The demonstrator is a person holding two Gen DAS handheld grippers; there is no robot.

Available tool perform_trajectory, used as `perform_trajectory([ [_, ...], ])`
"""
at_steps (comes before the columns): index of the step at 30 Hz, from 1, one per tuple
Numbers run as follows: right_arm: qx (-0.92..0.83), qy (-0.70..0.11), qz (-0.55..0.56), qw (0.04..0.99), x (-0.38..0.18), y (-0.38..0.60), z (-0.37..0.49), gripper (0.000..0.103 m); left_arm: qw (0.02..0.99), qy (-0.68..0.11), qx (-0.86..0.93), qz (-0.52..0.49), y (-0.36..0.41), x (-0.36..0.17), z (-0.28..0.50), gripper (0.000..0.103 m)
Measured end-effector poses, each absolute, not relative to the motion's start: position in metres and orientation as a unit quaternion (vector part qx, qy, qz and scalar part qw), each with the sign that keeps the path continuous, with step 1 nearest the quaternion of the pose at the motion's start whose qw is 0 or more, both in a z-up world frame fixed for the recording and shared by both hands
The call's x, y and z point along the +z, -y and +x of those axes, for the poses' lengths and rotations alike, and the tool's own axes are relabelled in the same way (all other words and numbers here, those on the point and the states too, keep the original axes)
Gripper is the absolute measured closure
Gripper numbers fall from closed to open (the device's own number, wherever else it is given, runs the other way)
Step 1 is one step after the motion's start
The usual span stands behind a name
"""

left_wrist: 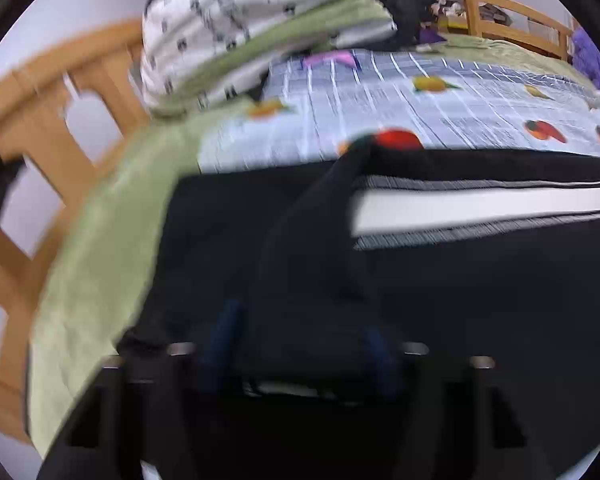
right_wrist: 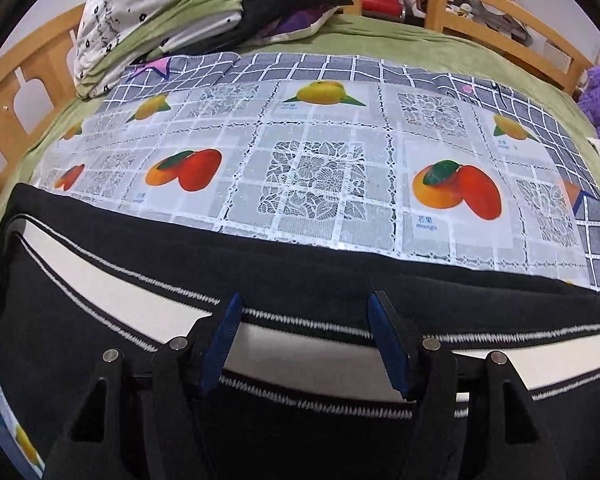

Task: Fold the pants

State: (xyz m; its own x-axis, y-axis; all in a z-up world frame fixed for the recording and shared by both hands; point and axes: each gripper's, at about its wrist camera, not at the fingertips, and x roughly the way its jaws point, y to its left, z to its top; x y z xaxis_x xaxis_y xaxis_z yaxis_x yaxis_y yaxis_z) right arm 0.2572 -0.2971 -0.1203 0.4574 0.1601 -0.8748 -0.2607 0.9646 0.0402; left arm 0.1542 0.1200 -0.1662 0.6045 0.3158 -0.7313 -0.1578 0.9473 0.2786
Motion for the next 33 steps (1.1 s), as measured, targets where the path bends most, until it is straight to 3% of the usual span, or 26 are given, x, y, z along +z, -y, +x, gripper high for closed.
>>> perform_trajectory([
  [1,0.125,-0.506,-0.045,0.852,-0.118,0.298,0.254,0.039,0.891,-0.422,0.139,0.089,-0.126,-0.164,0.164,0.080],
  [4,0.125,-0.506,-0.035,0.853,-0.114,0.304,0.245,0.039,0.898,-0.409,0.160,0.032,-0.157,-0.147,0.193,0.080],
  [6,0.119,-0.506,-0.036,0.853,-0.114,0.307,0.239,0.039,0.900,-0.402,0.169,-0.003,-0.180,-0.136,0.209,0.075],
  [9,0.117,-0.506,-0.038,0.854,-0.114,0.311,0.236,0.039,0.895,-0.408,0.177,-0.028,-0.204,-0.124,0.227,0.054],
  [11,0.117,-0.502,-0.039,0.856,-0.112,0.312,0.236,0.039,0.902,-0.397,0.164,-0.038,-0.212,-0.119,0.226,0.034],
  [16,0.132,-0.495,-0.044,0.858,-0.110,0.307,0.250,0.039,0.903,-0.410,0.118,-0.052,-0.219,-0.128,0.217,0.032],
  [21,0.163,-0.512,-0.065,0.841,-0.126,0.291,0.268,0.038,0.892,-0.423,0.130,-0.090,-0.234,-0.149,0.215,0.034],
  [25,0.185,-0.512,-0.115,0.831,-0.133,0.279,0.270,0.038,0.897,-0.411,0.119,-0.115,-0.241,-0.147,0.216,0.056],
  [29,0.190,-0.509,-0.116,0.832,-0.133,0.277,0.281,0.038,0.901,-0.403,0.107,-0.115,-0.241,-0.141,0.216,0.070],
  [33,0.201,-0.517,-0.113,0.825,-0.138,0.272,0.293,0.038,0.903,-0.402,0.097,-0.120,-0.242,-0.137,0.218,0.073],
])
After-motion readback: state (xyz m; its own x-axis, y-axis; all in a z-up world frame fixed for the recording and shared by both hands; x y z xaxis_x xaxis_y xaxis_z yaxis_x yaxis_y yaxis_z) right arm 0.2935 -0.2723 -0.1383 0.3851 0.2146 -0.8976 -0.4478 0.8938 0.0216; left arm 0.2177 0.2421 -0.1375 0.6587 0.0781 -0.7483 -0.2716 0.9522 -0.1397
